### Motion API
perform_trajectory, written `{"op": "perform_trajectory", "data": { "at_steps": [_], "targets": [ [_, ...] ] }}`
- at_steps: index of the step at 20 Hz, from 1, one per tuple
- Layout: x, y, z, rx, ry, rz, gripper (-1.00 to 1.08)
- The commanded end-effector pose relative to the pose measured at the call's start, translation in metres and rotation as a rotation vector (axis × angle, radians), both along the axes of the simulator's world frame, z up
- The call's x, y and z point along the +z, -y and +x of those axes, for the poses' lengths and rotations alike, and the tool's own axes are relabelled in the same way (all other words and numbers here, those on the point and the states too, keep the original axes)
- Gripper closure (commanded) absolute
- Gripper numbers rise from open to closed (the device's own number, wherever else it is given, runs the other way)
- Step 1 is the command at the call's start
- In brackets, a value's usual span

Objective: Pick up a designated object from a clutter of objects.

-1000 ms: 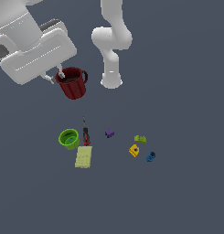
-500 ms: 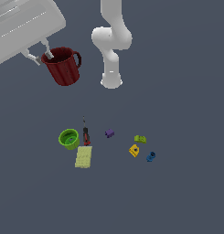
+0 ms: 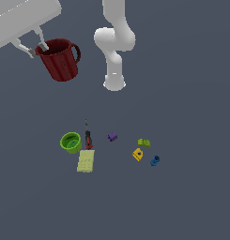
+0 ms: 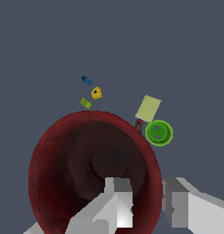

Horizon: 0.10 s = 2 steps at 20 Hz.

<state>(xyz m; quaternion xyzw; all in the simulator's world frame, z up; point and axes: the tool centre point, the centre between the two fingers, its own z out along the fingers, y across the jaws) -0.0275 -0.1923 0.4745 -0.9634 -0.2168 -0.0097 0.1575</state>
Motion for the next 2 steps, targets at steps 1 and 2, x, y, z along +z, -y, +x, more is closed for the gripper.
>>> {"op": "perform_trajectory", "data": {
  "at_steps": [1,2],
  "targets": [
    [0.0034,0.0002,0.0007,0.000,0.002,-0.001,1.08],
    [0.0035,0.0002,0.0007,0.000,0.002,-0.001,1.08]
  ]
}}
